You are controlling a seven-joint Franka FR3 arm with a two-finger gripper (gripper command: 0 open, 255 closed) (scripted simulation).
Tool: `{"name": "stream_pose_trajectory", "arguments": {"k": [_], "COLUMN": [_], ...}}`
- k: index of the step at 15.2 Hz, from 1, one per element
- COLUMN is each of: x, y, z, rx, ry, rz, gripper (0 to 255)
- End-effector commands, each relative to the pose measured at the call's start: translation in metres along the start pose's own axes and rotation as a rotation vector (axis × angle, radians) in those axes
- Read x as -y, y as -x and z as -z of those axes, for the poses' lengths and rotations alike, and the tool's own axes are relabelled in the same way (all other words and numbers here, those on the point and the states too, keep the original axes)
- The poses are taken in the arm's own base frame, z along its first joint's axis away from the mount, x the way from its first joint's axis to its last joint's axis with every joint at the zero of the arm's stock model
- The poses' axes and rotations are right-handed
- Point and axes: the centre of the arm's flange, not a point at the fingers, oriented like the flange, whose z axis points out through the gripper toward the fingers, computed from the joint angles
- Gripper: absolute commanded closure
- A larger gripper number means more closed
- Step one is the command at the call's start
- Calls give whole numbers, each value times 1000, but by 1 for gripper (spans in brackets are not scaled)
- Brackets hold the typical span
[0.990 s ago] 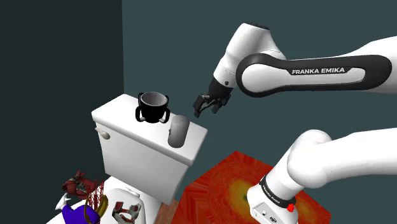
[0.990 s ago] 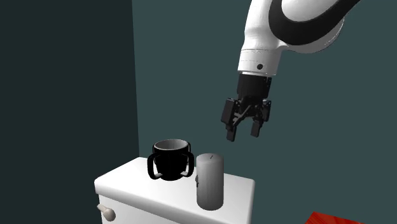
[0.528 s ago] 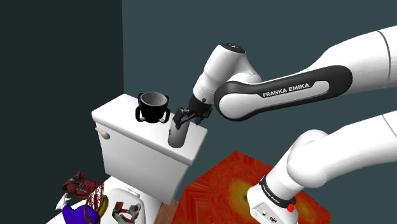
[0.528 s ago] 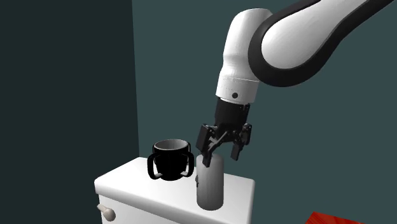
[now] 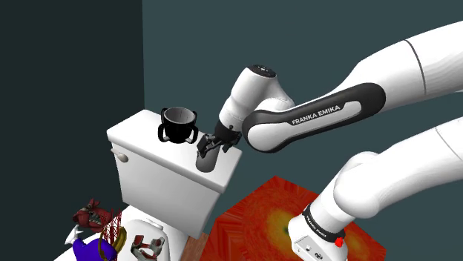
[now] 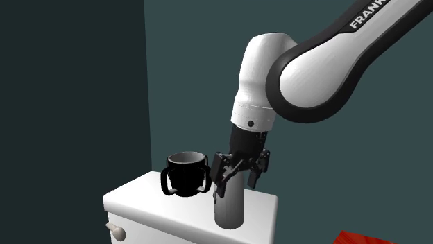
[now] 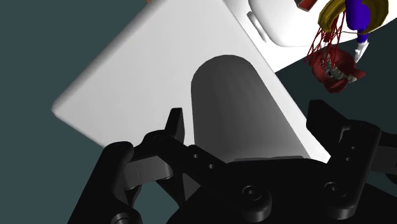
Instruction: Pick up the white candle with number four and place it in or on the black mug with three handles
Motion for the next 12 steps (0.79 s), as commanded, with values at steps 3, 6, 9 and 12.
{"name": "stream_pose_trajectory", "arguments": {"k": [3, 6, 9, 12], "x": [0, 0, 0, -1], "y": [0, 0, 0, -1], "z": [-2, -2, -2, -2], "rx": [0, 0, 0, 0], "ry": [0, 0, 0, 0], "rz": [0, 0, 0, 0], "gripper": [0, 0, 255, 255]}}
